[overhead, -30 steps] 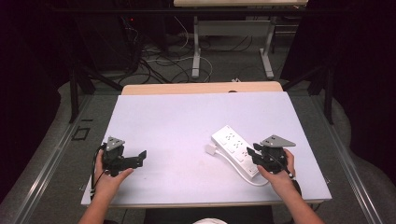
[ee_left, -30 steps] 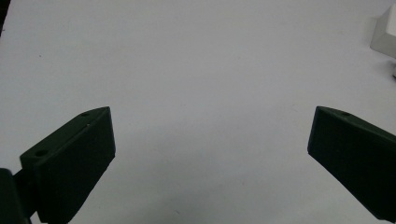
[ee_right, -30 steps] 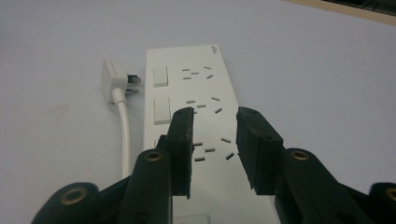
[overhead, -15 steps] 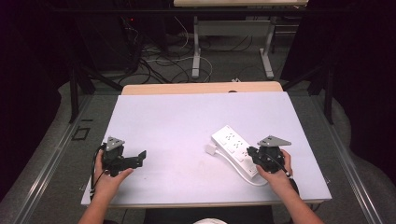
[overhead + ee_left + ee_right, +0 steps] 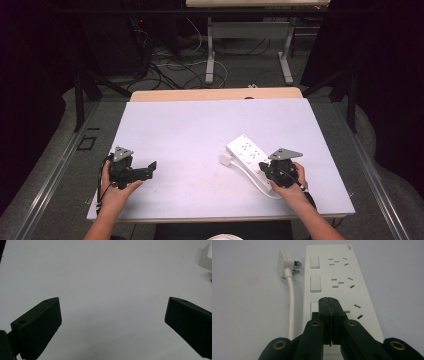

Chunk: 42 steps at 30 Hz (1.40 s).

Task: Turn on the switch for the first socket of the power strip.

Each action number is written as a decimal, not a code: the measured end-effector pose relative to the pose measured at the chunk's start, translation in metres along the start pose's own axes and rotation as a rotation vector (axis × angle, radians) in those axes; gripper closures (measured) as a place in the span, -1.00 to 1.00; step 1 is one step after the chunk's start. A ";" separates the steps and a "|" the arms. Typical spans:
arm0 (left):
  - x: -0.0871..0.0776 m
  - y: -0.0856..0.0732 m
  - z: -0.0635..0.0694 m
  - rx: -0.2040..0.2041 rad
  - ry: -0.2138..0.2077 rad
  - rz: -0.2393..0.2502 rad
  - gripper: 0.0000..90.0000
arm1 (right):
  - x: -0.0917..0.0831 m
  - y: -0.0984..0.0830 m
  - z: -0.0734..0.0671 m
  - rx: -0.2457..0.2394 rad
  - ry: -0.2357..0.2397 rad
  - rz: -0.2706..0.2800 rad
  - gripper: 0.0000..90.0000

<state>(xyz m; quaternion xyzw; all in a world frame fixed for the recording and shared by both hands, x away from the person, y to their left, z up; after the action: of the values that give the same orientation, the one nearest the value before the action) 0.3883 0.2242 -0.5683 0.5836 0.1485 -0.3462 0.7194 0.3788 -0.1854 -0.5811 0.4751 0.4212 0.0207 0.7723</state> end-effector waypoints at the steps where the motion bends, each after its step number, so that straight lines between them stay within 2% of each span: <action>1: 0.000 0.000 0.000 0.000 0.000 0.000 -0.99 | 0.000 0.000 0.000 -0.002 0.000 -0.001 1.00; 3: 0.000 0.000 0.000 0.000 0.000 0.000 -0.99 | 0.001 0.000 -0.002 -0.012 0.015 -0.003 1.00; 14: 0.000 0.000 0.000 0.004 0.001 -0.006 -0.99 | 0.005 -0.003 -0.004 -0.013 0.027 -0.023 1.00; 33: 0.000 0.000 0.000 0.005 0.001 -0.006 -0.99 | 0.007 -0.004 -0.005 -0.005 0.027 -0.032 1.00; 42: 0.000 -0.001 0.000 0.000 0.000 -0.007 -0.99 | 0.008 -0.004 -0.005 -0.005 0.024 -0.020 1.00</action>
<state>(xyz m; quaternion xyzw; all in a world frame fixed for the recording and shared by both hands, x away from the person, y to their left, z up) 0.3879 0.2242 -0.5689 0.5830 0.1505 -0.3488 0.7182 0.3791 -0.1804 -0.5896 0.4688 0.4352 0.0200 0.7684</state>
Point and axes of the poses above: each handheld gripper's, and its own axes: x roughly forward along the jaws, y roughly out of its top, z roughly to its right, the point moved 8 cm from there along x, roughly forward along the jaws, and after that the axes turned 15 degrees about -x, right-handed, at the moved point
